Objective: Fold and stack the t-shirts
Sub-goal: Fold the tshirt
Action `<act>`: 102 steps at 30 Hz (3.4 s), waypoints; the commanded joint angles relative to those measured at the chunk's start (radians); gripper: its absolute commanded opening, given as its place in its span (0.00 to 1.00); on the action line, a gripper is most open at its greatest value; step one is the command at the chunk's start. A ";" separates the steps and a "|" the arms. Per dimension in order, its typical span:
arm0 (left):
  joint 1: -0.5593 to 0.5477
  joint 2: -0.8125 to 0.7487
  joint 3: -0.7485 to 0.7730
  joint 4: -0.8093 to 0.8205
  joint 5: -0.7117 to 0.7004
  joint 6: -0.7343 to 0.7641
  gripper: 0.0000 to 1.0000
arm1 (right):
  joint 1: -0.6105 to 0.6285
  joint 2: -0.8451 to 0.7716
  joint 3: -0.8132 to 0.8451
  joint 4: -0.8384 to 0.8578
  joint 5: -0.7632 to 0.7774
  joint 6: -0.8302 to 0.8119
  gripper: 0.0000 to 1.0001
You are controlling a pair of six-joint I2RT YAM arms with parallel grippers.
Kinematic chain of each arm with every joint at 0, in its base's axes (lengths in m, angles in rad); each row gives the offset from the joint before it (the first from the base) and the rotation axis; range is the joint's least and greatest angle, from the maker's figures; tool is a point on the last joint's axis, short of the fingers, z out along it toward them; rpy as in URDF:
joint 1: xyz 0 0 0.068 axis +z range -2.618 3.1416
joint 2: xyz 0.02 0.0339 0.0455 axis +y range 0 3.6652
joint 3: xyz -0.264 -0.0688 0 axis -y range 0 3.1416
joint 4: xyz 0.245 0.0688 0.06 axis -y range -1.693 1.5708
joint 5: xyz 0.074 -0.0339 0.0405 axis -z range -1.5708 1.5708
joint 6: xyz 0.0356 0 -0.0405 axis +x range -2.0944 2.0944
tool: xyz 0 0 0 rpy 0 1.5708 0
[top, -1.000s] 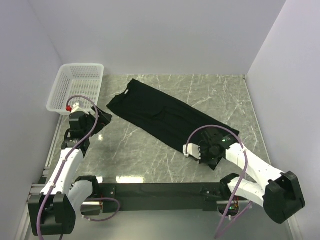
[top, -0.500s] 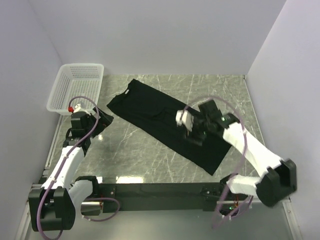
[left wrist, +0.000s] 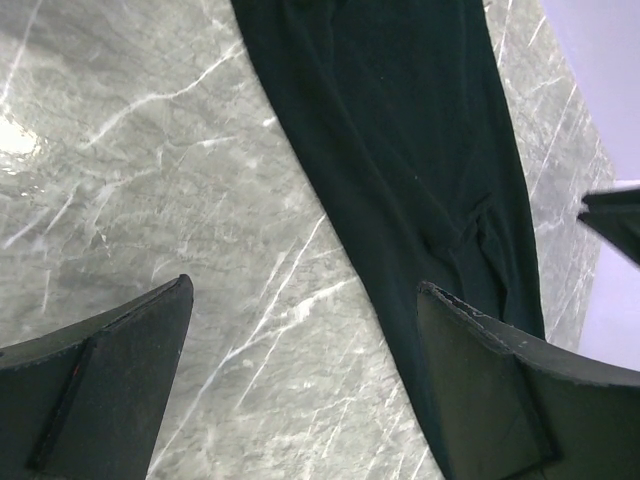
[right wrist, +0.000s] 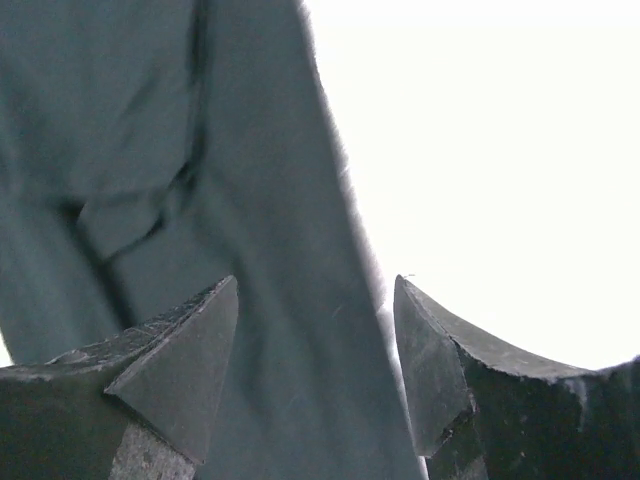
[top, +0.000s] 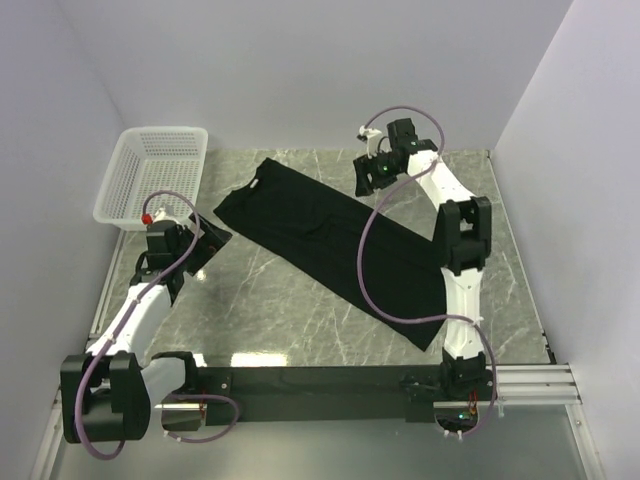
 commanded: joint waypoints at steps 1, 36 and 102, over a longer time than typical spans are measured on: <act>0.003 0.023 0.045 0.051 0.030 -0.020 0.98 | -0.014 0.121 0.224 -0.147 -0.036 0.060 0.70; 0.003 0.090 0.074 0.060 0.047 -0.017 0.97 | 0.002 0.304 0.335 -0.270 -0.045 0.060 0.25; -0.351 1.061 0.789 0.015 -0.252 -0.391 0.55 | -0.408 -0.693 -0.688 0.121 -0.013 -0.057 0.71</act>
